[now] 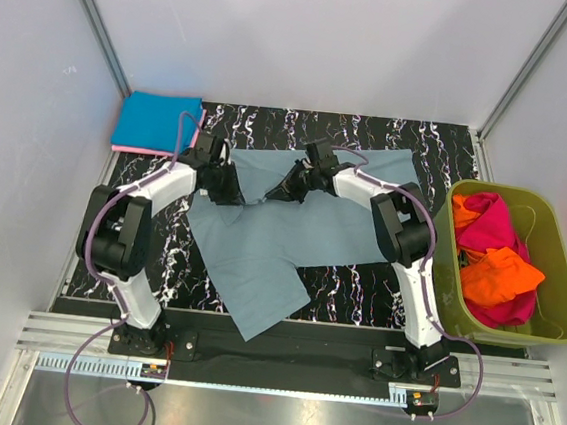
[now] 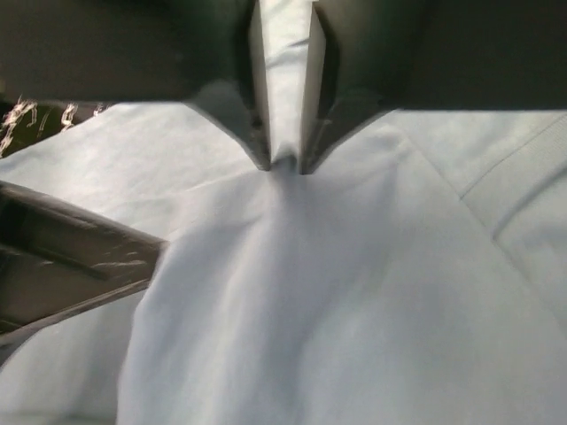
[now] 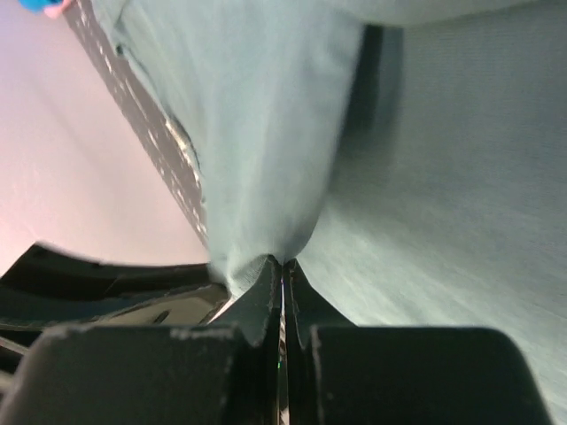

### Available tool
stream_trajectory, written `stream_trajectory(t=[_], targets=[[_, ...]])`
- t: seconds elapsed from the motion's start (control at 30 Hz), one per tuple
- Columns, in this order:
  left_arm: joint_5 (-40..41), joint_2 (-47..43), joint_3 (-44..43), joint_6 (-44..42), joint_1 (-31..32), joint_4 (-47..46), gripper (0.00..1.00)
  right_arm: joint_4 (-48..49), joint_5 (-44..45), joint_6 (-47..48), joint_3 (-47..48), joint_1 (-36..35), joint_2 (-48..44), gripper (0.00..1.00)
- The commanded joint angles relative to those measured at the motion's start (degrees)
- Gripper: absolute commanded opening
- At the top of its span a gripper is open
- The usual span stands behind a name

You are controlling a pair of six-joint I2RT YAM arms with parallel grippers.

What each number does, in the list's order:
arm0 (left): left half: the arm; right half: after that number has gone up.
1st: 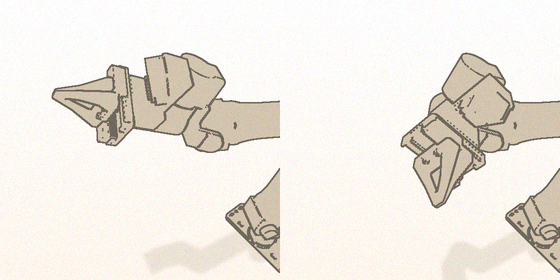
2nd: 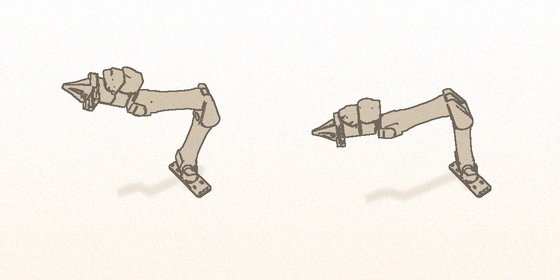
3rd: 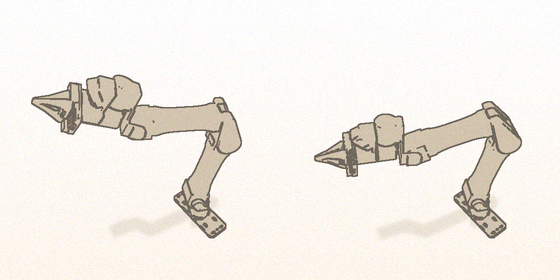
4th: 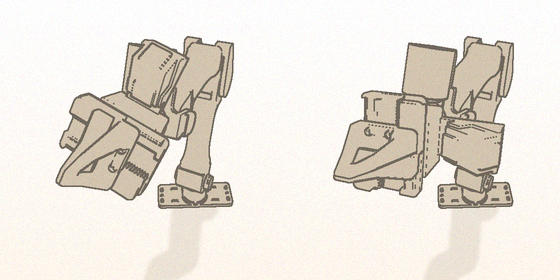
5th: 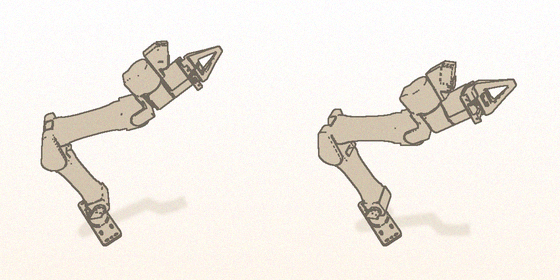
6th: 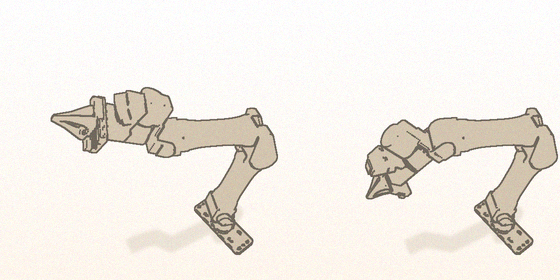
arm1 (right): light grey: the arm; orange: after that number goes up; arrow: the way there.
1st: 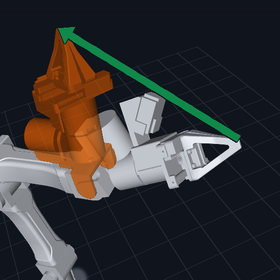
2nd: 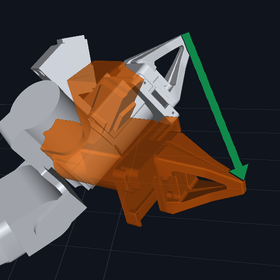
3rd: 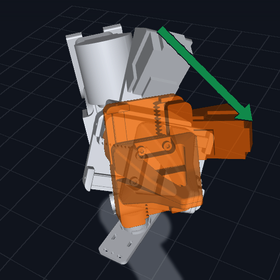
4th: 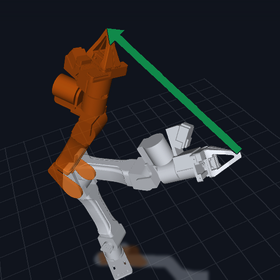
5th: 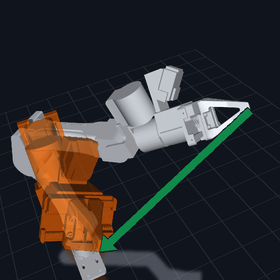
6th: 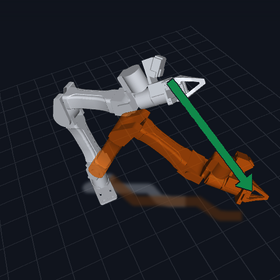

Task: Fold and stack the t-shirts
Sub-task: Fold the tshirt

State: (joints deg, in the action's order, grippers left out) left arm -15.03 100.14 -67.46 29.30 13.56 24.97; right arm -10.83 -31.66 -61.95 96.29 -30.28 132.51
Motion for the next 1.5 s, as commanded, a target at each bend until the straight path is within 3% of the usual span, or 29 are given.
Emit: stream_trajectory(t=[0.0, 0.07, 0.23, 0.4, 0.6, 0.83, 1.23, 1.3, 1.33, 1.47], targets=[[0.42, -4.94, 1.89, 1.02, -0.46, 0.16, 0.34, -0.6, -6.48, 5.52, 0.56, 1.01, -0.41, 0.0], [1.31, -8.19, 4.08, 1.28, -1.25, 0.51, 0.42, -0.94, -7.36, 6.66, 0.83, 1.36, -0.14, 0.0], [2.37, -13.47, 8.22, 4.44, -2.84, 0.52, 0.33, -1.12, -8.15, 7.9, 0.04, 1.72, 0.21, 0.0], [1.85, -12.6, 12.16, 10.84, -5.38, -1.14, 0.33, -1.12, -8.24, 8.16, -0.23, 1.72, 0.3, 0.0], [-2.28, -9.89, 16.48, 16.84, -8.02, -8.18, 0.26, -1.12, -8.33, 8.16, -0.4, 1.72, 0.38, 0.0], [-4.57, -5.4, 17.72, 19.04, -8.2, -14.42, 0.31, -1.12, -8.59, 8.52, -0.84, 2.07, 0.3, 0.0], [-4.22, -1.52, 16.66, 19.83, -8.9, -16.09, 0.26, -0.95, -9.12, 8.34, -0.84, 2.68, 0.65, 0.0], [-4.57, -1.7, 16.14, 19.39, -8.99, -15.92, 0.19, -0.95, -9.12, 8.25, -0.75, 2.6, 0.73, 0.0], [-4.75, -1.79, 15.96, 19.13, -8.99, -15.22, 0.1, -0.86, -9.3, 8.25, -0.75, 2.6, 0.73, 0.0], [-3.88, -4.94, 16.22, 18.52, -8.99, -13.9, 0.06, -0.95, -9.3, 8.34, -0.58, 2.6, 0.56, 0.0]])
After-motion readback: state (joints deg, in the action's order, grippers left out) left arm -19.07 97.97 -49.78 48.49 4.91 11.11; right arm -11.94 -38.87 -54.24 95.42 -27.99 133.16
